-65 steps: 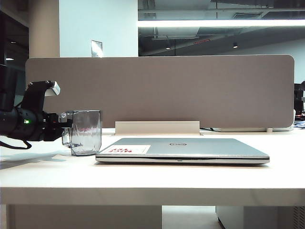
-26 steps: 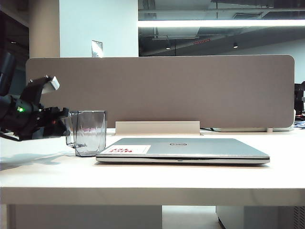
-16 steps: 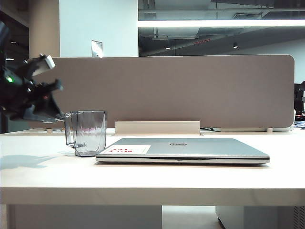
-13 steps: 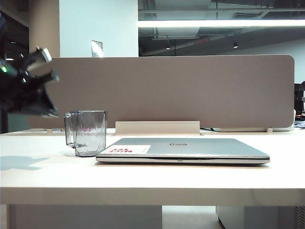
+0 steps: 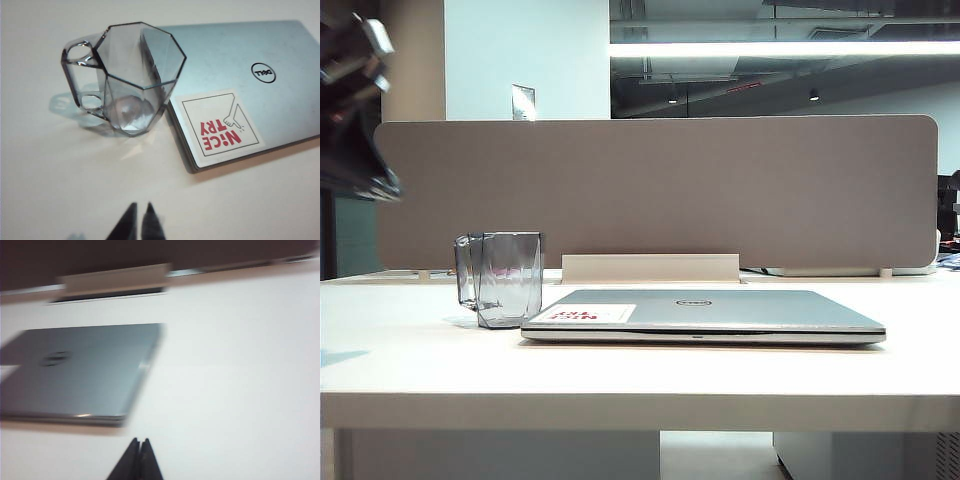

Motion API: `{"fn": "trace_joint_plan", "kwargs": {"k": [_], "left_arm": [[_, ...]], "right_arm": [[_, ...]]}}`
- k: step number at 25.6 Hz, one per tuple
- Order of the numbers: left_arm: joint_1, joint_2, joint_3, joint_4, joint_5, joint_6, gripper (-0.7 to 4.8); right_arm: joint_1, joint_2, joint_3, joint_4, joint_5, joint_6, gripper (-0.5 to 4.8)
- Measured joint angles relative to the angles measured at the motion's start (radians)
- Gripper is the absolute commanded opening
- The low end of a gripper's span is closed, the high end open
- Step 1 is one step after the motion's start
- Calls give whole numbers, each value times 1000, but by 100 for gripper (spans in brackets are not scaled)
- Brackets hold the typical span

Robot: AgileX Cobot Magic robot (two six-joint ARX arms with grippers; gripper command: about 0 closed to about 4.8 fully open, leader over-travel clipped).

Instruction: Pick up the water cup and place it on the left side of the laptop.

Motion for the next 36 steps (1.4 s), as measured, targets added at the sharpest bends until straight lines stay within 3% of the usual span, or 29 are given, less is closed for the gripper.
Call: {"fn": "trace_joint_plan", "kwargs": {"k": [2,5,13,20,36], "left_arm": [[-12,-99,-56,1,-13,-3,15],[-13,-198,-122,3,-28,-5,15],[-13,-543,-269,-7,-93,-68,-4],[-13,-707,-281,-3,-132,-68,-4],[-13,-712,-283,1,-156,-67,-4]], "right_arm": [[0,0,0,-16,79,-22,-1],[0,0,0,-35,101,-28,-1],[0,0,0,-53,103,-30,-1],[0,0,0,-53,103,-30,-1],[0,0,0,-53,103,-30,-1]]}}
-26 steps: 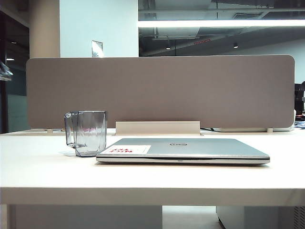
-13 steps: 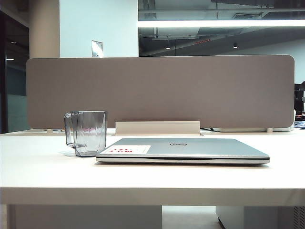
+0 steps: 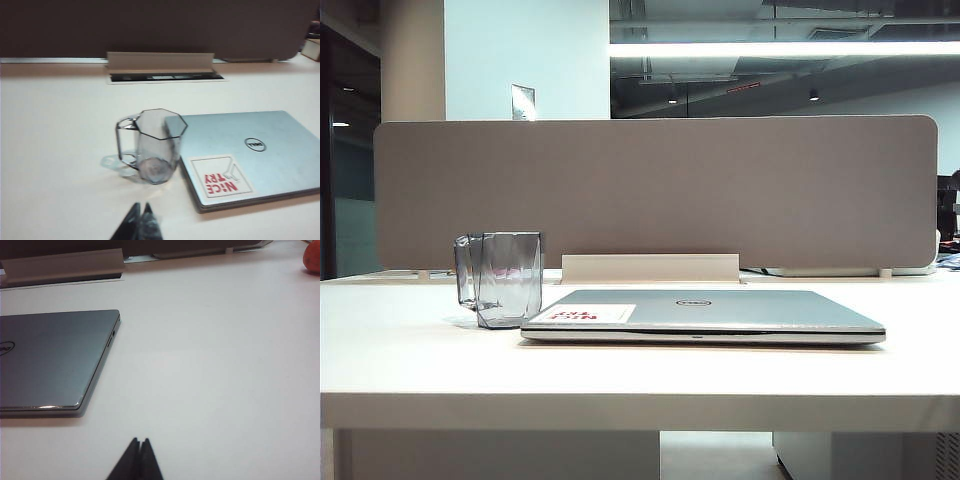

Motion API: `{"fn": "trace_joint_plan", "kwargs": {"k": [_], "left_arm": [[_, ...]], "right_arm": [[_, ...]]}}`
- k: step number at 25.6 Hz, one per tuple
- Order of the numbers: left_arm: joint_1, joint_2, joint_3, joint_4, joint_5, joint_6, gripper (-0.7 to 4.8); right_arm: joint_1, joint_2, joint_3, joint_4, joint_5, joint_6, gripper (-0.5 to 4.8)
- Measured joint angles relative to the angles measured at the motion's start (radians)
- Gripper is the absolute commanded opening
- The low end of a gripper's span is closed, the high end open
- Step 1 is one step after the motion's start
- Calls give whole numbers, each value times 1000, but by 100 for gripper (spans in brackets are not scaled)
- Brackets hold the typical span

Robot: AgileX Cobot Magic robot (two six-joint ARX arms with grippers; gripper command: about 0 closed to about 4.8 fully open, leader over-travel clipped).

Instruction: Pick up the water cup and place it on the left side of the laptop.

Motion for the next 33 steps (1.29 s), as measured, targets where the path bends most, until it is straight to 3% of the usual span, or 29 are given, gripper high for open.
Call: {"fn": "trace_joint_plan", "kwargs": {"k": [7,10,14,27,33], "left_arm": [[19,-9,-53,5,-169,46,-3],[94,-63,-114,2,-166,62,-3],[201,-242,-238,60,-87,67,-3],[194,-323,-328,62,-92,59,-3],[151,-348,-328,60,-200,43,-3]], "right_arm": [[0,0,0,0,0,0,-1],[0,0,0,0,0,0,-1],[0,0,0,0,0,0,-1],[0,0,0,0,0,0,-1],[0,0,0,0,0,0,-1]]}}
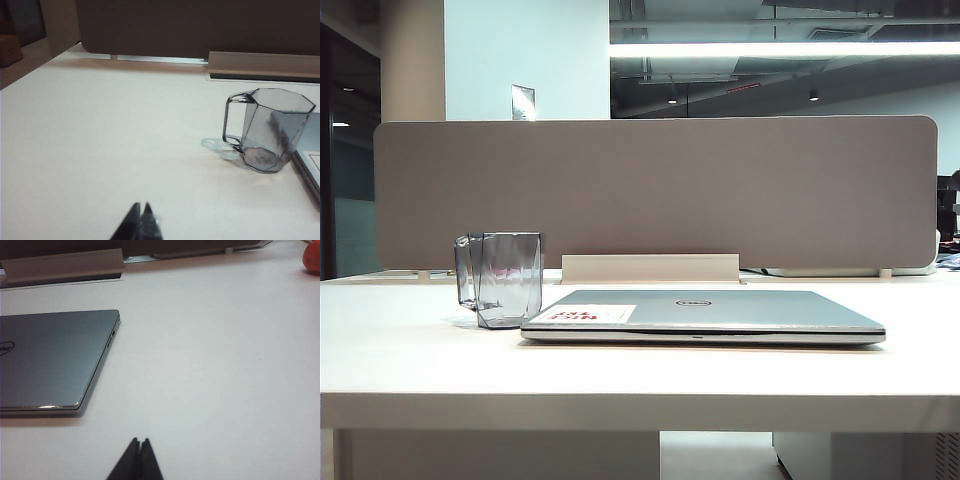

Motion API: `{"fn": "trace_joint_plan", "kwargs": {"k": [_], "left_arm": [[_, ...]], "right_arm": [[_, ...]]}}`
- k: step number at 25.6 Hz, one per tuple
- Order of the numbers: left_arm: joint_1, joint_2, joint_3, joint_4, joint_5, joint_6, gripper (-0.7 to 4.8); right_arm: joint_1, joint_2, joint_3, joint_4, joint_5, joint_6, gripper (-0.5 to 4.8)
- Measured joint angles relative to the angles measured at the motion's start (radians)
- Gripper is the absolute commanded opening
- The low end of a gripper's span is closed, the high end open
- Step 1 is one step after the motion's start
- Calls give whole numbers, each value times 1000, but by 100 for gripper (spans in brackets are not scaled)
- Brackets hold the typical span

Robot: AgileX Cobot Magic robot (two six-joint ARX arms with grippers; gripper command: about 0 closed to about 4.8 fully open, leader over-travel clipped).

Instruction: Pick up the water cup and place it on the left side of the laptop.

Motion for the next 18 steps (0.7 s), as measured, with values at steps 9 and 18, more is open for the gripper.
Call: {"fn": "trace_joint_plan", "kwargs": {"k": [9,18], "left_arm": [[-14,0,0,0,31,-11,-3],[-14,0,0,0,45,-18,-3]], "right_arm": [[0,0,0,0,0,0,-1],[0,0,0,0,0,0,-1]]}}
